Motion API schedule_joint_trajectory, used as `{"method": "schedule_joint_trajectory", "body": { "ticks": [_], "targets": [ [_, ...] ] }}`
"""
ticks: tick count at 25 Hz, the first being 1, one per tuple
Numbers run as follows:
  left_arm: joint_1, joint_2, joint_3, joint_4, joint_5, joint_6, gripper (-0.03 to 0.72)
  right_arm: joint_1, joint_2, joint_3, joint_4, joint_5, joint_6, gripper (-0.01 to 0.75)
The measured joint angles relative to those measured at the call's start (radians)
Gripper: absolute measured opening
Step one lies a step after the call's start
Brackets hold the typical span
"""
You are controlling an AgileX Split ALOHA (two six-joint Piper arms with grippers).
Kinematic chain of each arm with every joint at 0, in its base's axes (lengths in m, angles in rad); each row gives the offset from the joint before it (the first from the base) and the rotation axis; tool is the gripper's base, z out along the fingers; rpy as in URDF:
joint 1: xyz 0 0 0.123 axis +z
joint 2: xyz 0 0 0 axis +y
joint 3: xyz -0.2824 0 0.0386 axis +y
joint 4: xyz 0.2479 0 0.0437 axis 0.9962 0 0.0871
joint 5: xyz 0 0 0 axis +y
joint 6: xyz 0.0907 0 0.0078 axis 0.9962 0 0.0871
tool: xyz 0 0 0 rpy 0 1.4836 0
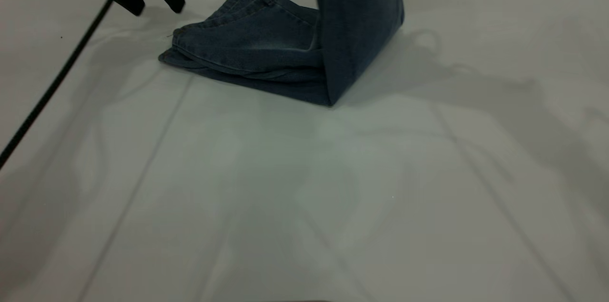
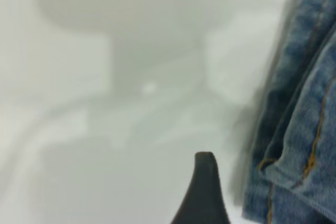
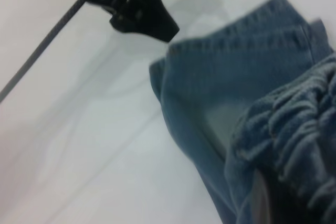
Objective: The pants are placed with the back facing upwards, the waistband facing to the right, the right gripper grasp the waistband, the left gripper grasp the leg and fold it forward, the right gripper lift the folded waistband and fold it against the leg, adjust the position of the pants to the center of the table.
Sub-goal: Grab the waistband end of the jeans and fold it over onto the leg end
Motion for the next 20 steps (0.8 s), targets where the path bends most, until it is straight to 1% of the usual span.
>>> {"method": "schedule_joint_trajectory", "body": {
  "ticks": [3, 7, 10, 13, 16, 18, 20],
  "targets": [
    [0.004, -0.051, 0.0, 0.019, 0.005, 0.0, 0.561, 0.047, 0.03, 0.0, 0.069, -0.064, -0.011, 0.059],
    [0.006, -0.132, 0.0, 0.064, 0.005, 0.0, 0.561, 0.091, 0.102, 0.0, 0.221, -0.098, -0.1, 0.059],
    [0.006, -0.175, 0.0, 0.076, 0.005, 0.0, 0.561, 0.121, 0.144, 0.0, 0.391, -0.106, -0.234, 0.059],
    [0.006, -0.203, 0.0, 0.076, 0.005, 0.0, 0.561, 0.145, 0.177, -0.003, 0.564, -0.087, -0.425, 0.059],
    [0.006, -0.219, -0.001, 0.072, 0.007, 0.0, 0.561, 0.162, 0.228, -0.027, 0.612, -0.064, -0.509, 0.06],
    [0.006, -0.225, -0.003, 0.067, 0.012, 0.0, 0.561, 0.168, 0.275, -0.046, 0.619, -0.056, -0.514, 0.067],
    [0.006, -0.225, -0.006, 0.061, 0.017, 0.0, 0.561, 0.171, 0.315, -0.065, 0.62, -0.05, -0.503, 0.092]
  ]
}}
